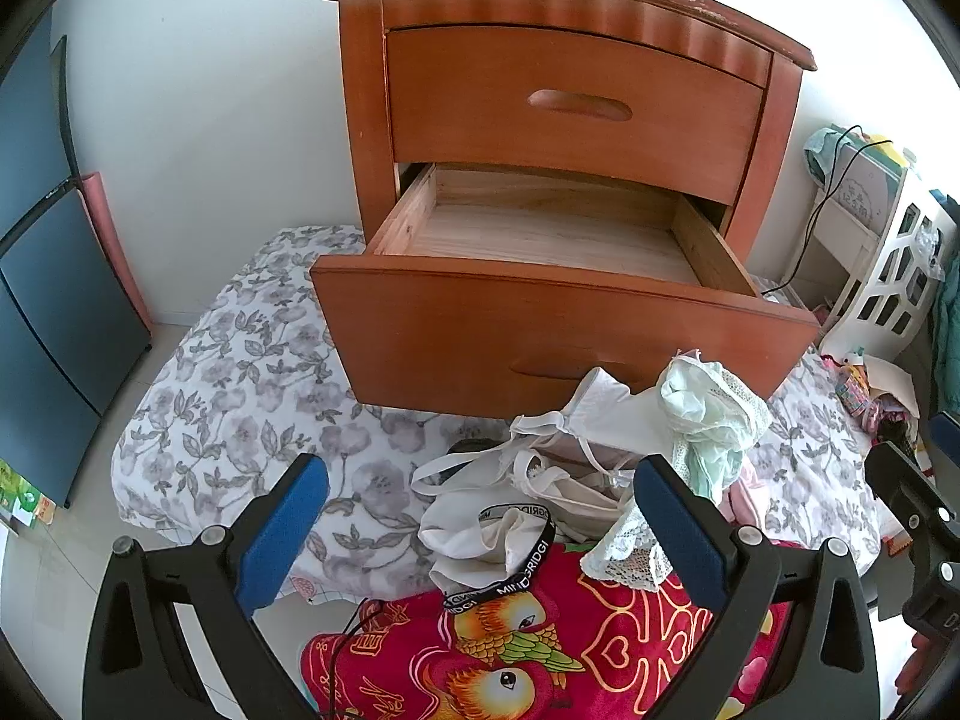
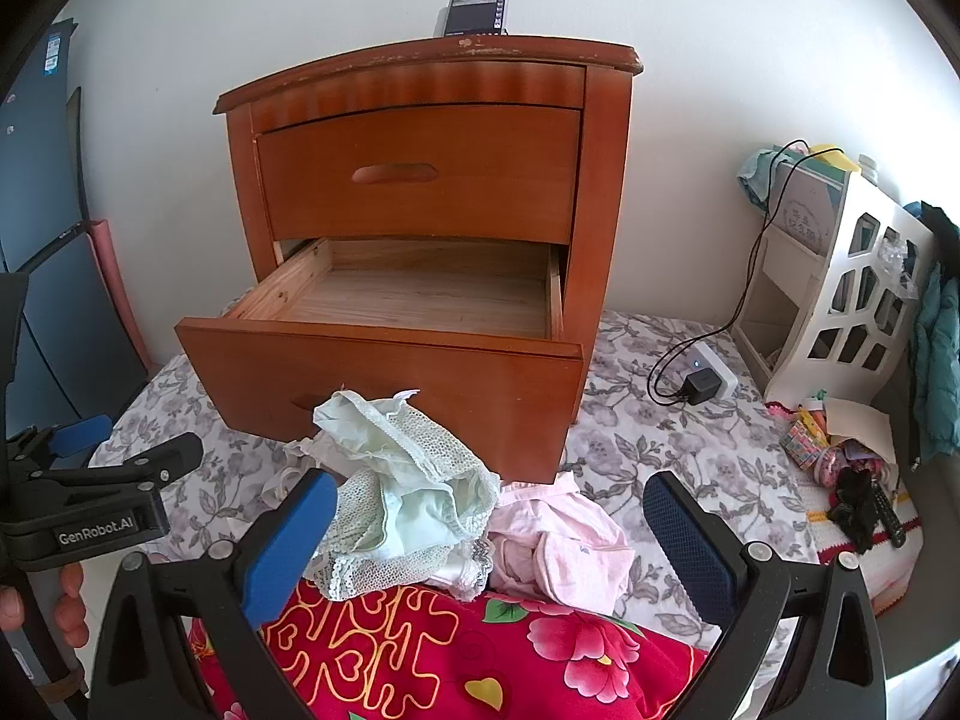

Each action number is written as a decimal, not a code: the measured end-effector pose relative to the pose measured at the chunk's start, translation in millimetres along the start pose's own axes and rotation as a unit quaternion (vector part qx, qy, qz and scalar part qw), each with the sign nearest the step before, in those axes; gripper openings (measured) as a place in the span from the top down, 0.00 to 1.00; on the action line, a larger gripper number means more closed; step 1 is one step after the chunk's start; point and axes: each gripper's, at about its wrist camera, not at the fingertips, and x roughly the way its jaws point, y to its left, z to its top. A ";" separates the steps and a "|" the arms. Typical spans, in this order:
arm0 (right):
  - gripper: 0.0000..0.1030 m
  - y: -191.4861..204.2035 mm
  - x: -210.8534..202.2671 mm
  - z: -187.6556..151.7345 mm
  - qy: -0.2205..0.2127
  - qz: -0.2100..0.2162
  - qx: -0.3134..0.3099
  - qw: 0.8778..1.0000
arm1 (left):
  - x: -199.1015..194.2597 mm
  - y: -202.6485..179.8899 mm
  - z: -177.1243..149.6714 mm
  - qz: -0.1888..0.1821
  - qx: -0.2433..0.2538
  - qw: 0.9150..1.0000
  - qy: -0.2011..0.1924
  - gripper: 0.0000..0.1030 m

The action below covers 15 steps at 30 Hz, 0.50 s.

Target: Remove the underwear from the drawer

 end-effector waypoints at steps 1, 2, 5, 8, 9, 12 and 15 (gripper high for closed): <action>0.00 -0.4 -0.3 0.1 0.000 0.000 0.000 1.000 | 0.0 0.1 0.1 0.001 0.000 1.000 0.001 0.01; 0.00 -0.3 -0.5 0.1 0.000 0.000 0.000 1.000 | 0.0 -0.1 0.2 0.001 0.001 1.000 0.001 0.01; 0.00 -1.0 -1.0 0.5 -0.001 0.000 0.000 1.000 | -0.3 -0.6 0.3 0.002 0.002 1.000 0.000 0.01; 0.00 -2.5 -1.3 1.1 -0.001 -0.001 0.001 1.000 | 0.6 -1.2 -0.7 0.006 0.004 1.000 0.001 0.01; 0.00 -2.5 -0.9 1.1 -0.002 -0.002 0.001 1.000 | 1.0 -1.1 -1.0 0.008 0.004 1.000 0.002 0.01; 0.00 -3.6 -0.9 1.3 -0.003 -0.002 0.002 1.000 | 2.6 0.6 -1.5 0.010 0.001 1.000 0.004 0.01; 0.00 -3.1 -0.8 1.0 -0.002 -0.002 0.001 1.000 | 2.6 1.3 -1.5 0.013 0.001 1.000 0.004 0.01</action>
